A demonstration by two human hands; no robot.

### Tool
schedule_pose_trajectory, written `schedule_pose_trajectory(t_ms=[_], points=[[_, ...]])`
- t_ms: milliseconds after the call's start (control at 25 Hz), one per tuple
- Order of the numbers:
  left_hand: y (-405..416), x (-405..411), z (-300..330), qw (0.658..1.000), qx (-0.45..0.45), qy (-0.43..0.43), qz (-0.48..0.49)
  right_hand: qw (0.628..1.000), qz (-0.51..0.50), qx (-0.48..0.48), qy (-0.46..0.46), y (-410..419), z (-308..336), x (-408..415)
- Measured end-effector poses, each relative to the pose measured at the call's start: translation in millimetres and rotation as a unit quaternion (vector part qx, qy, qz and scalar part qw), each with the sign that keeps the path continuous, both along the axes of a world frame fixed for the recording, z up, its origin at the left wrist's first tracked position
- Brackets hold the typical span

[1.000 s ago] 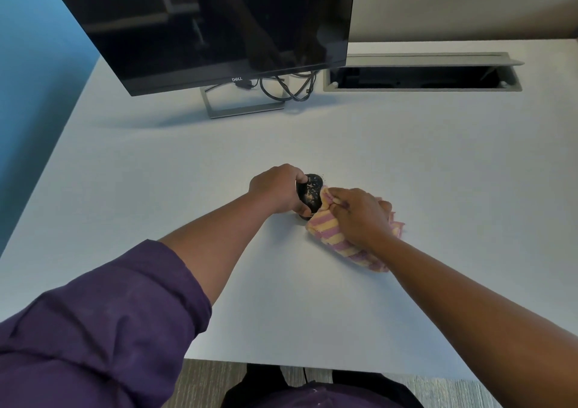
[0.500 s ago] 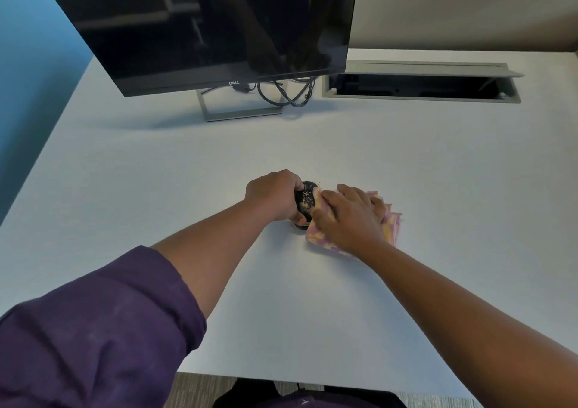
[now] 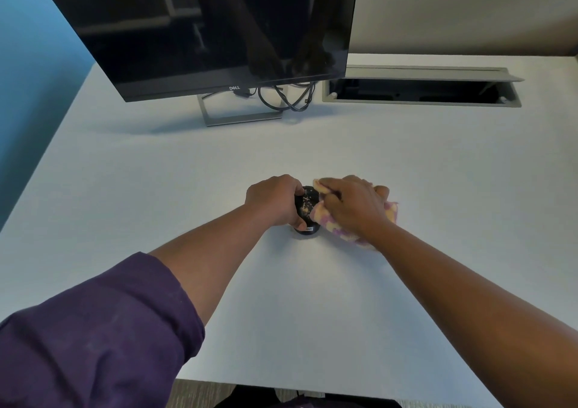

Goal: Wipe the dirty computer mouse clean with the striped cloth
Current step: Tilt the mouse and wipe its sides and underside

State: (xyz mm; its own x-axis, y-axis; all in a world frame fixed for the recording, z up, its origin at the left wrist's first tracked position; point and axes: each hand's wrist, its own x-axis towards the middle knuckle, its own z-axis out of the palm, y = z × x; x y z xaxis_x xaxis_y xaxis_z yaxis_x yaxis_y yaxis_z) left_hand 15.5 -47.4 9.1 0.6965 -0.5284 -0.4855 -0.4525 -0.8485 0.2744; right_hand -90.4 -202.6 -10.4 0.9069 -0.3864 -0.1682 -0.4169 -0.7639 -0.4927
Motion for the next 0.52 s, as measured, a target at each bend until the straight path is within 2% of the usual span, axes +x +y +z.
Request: schedule_pose_trajectory(t_ms=[280, 520], points=[[-1.4, 1.3, 2.6, 1.000, 0.010, -0.002, -0.006, 0.985, 0.086, -0.028, 0.146, -4.3, 10.8, 37.8], [-2.8, 0.1, 5.0, 1.000, 0.012, -0.013, -0.013, 0.979, 0.120, -0.042, 0.159, -6.3, 15.5, 31.1]])
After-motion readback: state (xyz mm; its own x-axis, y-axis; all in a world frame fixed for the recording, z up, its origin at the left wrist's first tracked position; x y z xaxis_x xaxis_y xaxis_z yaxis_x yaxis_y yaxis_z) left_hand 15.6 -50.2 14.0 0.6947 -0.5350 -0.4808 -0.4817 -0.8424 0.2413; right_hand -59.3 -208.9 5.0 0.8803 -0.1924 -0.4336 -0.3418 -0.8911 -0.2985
